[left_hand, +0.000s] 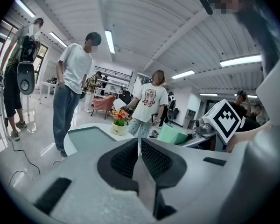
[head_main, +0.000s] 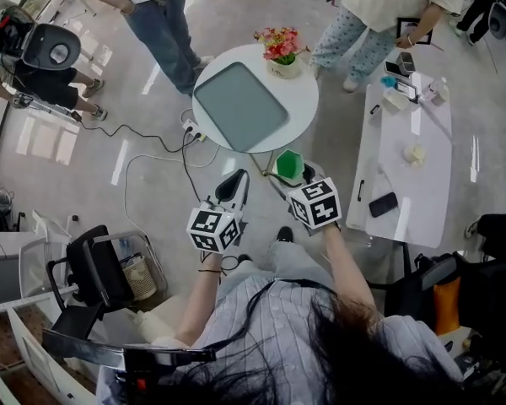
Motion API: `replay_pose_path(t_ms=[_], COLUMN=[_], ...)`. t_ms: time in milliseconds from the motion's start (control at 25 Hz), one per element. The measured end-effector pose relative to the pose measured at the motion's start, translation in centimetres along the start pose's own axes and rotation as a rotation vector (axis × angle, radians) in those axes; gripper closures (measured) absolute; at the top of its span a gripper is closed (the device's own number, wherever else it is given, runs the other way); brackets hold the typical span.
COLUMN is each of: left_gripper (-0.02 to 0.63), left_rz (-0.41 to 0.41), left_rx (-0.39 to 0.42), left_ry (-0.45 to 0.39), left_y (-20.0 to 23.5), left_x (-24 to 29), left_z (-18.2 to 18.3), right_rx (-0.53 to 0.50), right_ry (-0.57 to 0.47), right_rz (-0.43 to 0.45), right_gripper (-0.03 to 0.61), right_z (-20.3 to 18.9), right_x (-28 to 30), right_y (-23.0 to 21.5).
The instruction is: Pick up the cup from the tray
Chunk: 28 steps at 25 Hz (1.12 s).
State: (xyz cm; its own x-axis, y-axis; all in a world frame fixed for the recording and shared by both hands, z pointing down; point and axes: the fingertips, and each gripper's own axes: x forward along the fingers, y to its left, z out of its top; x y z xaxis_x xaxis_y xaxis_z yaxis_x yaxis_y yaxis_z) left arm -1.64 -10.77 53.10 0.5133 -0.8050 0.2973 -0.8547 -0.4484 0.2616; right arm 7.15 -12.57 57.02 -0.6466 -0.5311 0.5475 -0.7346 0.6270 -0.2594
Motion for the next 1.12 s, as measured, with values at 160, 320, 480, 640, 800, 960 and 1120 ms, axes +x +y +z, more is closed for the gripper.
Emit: replay_pose_path(t_ms=[160,320,480,640,800,960,1120], left_gripper=[0.597,0.597,0.597,0.597,0.597,0.597,0.597], left_rz=[-0.008,-0.019,-0.049,-0.071,-0.098,-0.118,-0.128], left_rx=[0.014,0.02,0.027,0.031,0.034,0.041,0.042], left_ry=[0.0,0.003,0.01,0.006,-0.004,-0.007,-0.006], left_y=[0.3,0.8,0.7,0.7,0.9,0.8,0.6], left_x=[-2.0,-4.1,-6.3,-8.9,-11.5,-14.4,-17.2], left_z=[0.1,-0.4,-1.2,-1.9,-2.5,-3.4,-4.6], right_rx=[0.014,0.03,0.051,0.054,0.057,0.061,0.065], right_ry=[-0.01,-0.015,-0.018,-0.018,-0.02,-0.021,-0.02], right_rz=[-0.007,-0.018,-0.029,-0.038,-0.057,-0.07,-0.079], right_gripper=[0.253,0.253,0.253,0.253,0.253,0.253,0.253], right_z=[-0.3,-0.9,-1.8,-2.8,-3.6,-5.0,-6.6], right_x=[-0.2,0.0,-0.3,-0.9,-1.5,-2.3,-3.2], right_y=[1.5,3.4,6.1,9.2,12.2,15.1,17.9])
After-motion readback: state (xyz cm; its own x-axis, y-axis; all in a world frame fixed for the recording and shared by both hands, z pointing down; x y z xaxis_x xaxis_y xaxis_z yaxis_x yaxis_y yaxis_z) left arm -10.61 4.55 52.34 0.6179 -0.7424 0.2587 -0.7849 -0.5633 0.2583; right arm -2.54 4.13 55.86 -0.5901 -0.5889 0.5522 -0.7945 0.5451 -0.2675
